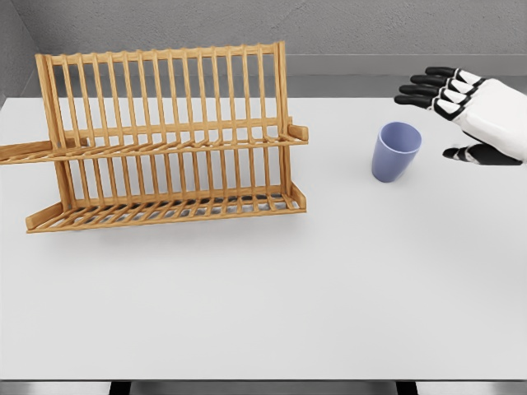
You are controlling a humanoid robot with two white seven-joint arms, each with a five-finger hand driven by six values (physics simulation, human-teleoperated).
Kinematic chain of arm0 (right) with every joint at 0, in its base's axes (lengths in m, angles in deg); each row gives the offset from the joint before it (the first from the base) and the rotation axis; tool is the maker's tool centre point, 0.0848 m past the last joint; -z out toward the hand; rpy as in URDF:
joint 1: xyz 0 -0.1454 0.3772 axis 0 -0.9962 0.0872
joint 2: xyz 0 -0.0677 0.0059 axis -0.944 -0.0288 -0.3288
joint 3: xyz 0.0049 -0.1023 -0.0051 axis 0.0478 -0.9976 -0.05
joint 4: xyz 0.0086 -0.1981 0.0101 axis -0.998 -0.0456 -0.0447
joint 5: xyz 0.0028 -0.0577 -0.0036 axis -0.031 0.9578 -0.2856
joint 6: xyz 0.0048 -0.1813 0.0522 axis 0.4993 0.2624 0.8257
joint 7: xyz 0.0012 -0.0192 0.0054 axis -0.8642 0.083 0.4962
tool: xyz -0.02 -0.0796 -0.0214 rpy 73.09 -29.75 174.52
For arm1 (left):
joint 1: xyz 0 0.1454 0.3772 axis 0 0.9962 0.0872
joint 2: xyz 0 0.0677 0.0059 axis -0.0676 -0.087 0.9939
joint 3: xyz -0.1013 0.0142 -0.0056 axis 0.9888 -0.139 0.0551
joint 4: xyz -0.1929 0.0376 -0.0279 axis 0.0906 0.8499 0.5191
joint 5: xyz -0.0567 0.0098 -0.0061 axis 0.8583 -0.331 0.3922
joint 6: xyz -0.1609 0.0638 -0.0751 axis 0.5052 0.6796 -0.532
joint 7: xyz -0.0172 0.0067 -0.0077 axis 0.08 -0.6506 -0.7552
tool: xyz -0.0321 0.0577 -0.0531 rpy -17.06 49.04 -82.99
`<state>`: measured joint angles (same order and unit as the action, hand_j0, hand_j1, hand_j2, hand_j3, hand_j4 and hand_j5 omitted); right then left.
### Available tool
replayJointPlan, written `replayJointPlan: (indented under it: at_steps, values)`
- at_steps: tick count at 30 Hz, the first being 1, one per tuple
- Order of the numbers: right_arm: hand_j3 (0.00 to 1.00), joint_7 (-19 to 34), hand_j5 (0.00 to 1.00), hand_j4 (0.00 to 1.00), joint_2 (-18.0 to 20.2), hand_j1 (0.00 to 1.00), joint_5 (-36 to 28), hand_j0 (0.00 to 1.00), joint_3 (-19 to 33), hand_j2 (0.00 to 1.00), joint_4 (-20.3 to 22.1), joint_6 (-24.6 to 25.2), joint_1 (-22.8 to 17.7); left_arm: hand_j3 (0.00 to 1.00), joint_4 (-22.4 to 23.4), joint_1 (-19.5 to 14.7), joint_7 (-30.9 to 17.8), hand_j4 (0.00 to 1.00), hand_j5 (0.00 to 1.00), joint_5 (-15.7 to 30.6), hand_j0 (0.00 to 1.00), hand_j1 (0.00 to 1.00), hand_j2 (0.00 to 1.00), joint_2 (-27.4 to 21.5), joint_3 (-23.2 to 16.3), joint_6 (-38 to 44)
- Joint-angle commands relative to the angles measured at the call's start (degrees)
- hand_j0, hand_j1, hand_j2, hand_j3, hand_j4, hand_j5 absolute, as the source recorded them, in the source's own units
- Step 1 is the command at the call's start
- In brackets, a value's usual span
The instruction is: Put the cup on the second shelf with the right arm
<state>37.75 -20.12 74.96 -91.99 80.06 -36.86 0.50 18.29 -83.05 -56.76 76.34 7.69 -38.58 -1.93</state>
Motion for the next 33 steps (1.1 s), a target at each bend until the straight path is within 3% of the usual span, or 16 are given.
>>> replayJointPlan:
  at_steps: [1,3,5,7,9,10,11,12,13,16,19,23,25,33]
  values:
    - [1.0,0.1,1.0,1.0,0.1,1.0,-0.4,1.0,-0.3,1.0,0.2,0.2,0.0,1.0,0.1,0.0,0.0,1.0,1.0,0.0,1.0,1.0,1.0,0.0,0.0,0.0]
    - [1.0,-0.2,1.0,1.0,1.6,1.0,-1.0,1.0,-0.2,1.0,0.0,0.3,-0.1,1.0,0.1,0.0,0.0,1.0,1.0,0.0,1.0,1.0,1.0,0.0,0.0,0.0]
    - [1.0,-0.4,1.0,1.0,4.6,1.0,-1.0,1.0,-0.2,1.0,0.0,4.2,-0.3,1.0,0.0,0.0,0.0,1.0,1.0,0.0,1.0,1.0,1.0,0.0,0.0,0.0]
    - [1.0,2.0,1.0,1.0,5.0,1.0,-0.8,1.0,-0.2,1.0,-0.8,6.0,-0.3,1.0,0.1,0.0,0.0,1.0,1.0,0.0,1.0,1.0,1.0,0.0,0.0,0.0]
    - [1.0,23.1,1.0,1.0,3.8,1.0,-0.6,1.0,1.4,1.0,-1.2,8.7,2.7,1.0,0.0,0.0,0.0,1.0,1.0,0.0,1.0,1.0,1.0,0.0,0.0,0.0]
    - [1.0,29.6,1.0,1.0,3.4,1.0,-0.6,1.0,1.5,1.0,-1.3,9.3,5.7,1.0,0.0,0.0,0.0,1.0,1.0,0.0,1.0,1.0,1.0,0.0,0.0,0.0]
    - [1.0,32.2,1.0,1.0,2.1,1.0,-0.6,1.0,1.6,1.0,-1.4,9.3,7.6,1.0,0.1,0.0,0.0,1.0,1.0,0.0,1.0,1.0,1.0,0.0,0.0,0.0]
    - [1.0,32.2,1.0,1.0,0.5,1.0,-0.6,1.0,1.6,1.0,-1.5,9.3,8.8,1.0,0.1,0.0,0.0,1.0,1.0,0.0,1.0,1.0,1.0,0.0,0.0,0.0]
    - [1.0,32.2,1.0,1.0,-2.8,1.0,-0.6,1.0,0.5,1.0,-4.1,9.3,12.7,1.0,0.0,0.0,0.0,1.0,1.0,0.0,1.0,1.0,1.0,0.0,0.0,0.0]
    - [1.0,32.2,1.0,1.0,-7.4,1.0,-0.6,1.0,-13.0,1.0,-9.7,9.3,22.8,1.0,0.0,0.0,0.0,1.0,1.0,0.0,1.0,1.0,1.0,0.0,0.0,0.0]
    - [1.0,32.2,1.0,1.0,-9.2,1.0,-0.6,1.0,-21.0,1.0,-11.4,9.3,27.2,1.0,0.0,0.0,0.0,1.0,1.0,0.0,1.0,1.0,1.0,0.0,0.0,0.0]
    - [1.0,32.2,1.0,1.0,-9.9,1.0,-0.6,1.0,-21.5,1.0,-12.1,9.0,28.3,1.0,0.0,0.0,0.0,1.0,1.0,0.0,1.0,1.0,1.0,0.0,0.0,0.0]
    - [1.0,32.2,1.0,1.0,-9.9,1.0,-0.6,1.0,-21.4,1.0,-15.5,9.2,28.8,1.0,0.0,0.0,0.0,1.0,1.0,0.0,1.0,1.0,1.0,0.0,0.0,0.0]
    - [1.0,32.2,1.0,1.0,-12.3,1.0,-0.6,1.0,-22.2,1.0,-20.6,9.0,29.4,1.0,0.0,0.0,0.0,1.0,1.0,0.0,1.0,1.0,1.0,0.0,0.0,0.0]
